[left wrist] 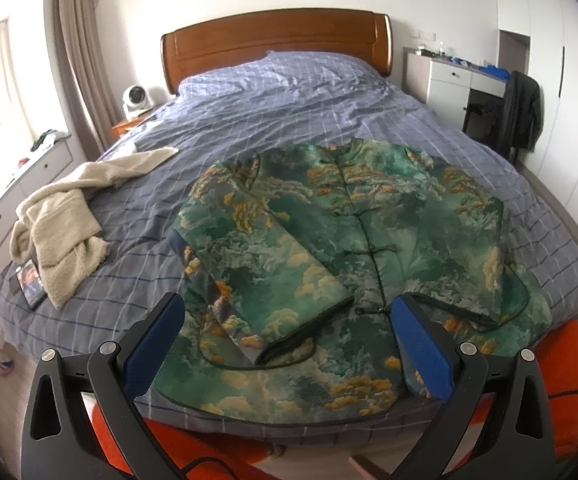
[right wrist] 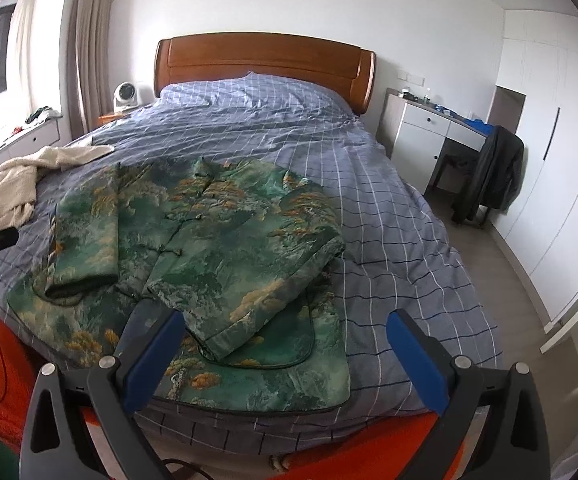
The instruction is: Fold large clothes
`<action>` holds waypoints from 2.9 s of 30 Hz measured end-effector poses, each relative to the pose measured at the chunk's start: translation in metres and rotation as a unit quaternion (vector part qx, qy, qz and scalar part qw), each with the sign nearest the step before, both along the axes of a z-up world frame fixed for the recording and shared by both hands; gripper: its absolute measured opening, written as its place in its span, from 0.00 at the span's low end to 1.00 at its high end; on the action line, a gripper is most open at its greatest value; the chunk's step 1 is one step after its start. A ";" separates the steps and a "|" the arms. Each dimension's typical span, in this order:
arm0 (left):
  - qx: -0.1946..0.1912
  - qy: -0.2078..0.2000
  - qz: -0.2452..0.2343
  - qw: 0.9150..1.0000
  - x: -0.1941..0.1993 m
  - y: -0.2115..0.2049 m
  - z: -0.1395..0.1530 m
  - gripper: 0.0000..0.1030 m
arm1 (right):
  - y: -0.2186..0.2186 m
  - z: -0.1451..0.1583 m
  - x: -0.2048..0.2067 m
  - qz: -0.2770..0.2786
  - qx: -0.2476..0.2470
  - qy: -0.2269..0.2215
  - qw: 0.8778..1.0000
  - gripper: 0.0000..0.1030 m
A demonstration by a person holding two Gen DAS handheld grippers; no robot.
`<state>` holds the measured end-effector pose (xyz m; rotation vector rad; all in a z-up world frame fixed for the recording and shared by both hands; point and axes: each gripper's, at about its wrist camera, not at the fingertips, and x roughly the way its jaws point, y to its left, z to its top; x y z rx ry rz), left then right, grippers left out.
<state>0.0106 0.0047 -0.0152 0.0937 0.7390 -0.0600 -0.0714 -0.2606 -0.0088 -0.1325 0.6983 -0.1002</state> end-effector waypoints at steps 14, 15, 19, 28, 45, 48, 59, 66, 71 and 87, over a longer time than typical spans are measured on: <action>-0.006 -0.004 0.007 1.000 0.000 0.007 -0.001 1.00 | 0.015 0.006 0.000 0.028 0.005 -0.011 1.000 0.99; -0.006 -0.003 0.006 1.000 0.001 0.006 -0.001 1.00 | 0.015 0.006 0.000 0.028 0.005 -0.011 1.000 0.99; 0.001 -0.006 0.002 1.000 0.001 0.004 -0.002 1.00 | 0.014 0.006 0.000 0.026 0.005 -0.014 1.000 0.99; 0.015 -0.005 0.003 1.000 0.002 -0.001 -0.005 1.00 | 0.013 -0.001 0.003 0.026 0.006 -0.002 1.000 0.99; 0.014 -0.009 0.006 1.000 0.000 0.003 -0.005 1.00 | 0.017 0.001 -0.001 0.038 0.003 0.003 0.999 0.99; 0.016 -0.013 0.008 1.000 -0.001 0.004 -0.003 1.00 | 0.017 0.002 -0.003 0.041 0.004 -0.002 0.999 0.99; 0.018 -0.014 0.010 1.000 -0.003 0.006 -0.004 1.00 | 0.020 -0.003 -0.001 0.065 0.032 0.020 0.997 1.00; 0.027 -0.011 0.014 0.999 -0.004 0.006 -0.008 1.00 | 0.029 -0.005 0.001 0.083 0.015 0.016 0.996 0.99; 0.023 -0.008 0.017 1.000 -0.003 0.008 -0.011 1.00 | 0.035 -0.010 0.008 0.109 0.008 0.023 0.994 1.00; 0.028 0.000 0.053 0.998 -0.010 0.026 -0.016 1.00 | 0.098 -0.150 0.127 0.254 -0.113 0.141 0.950 0.91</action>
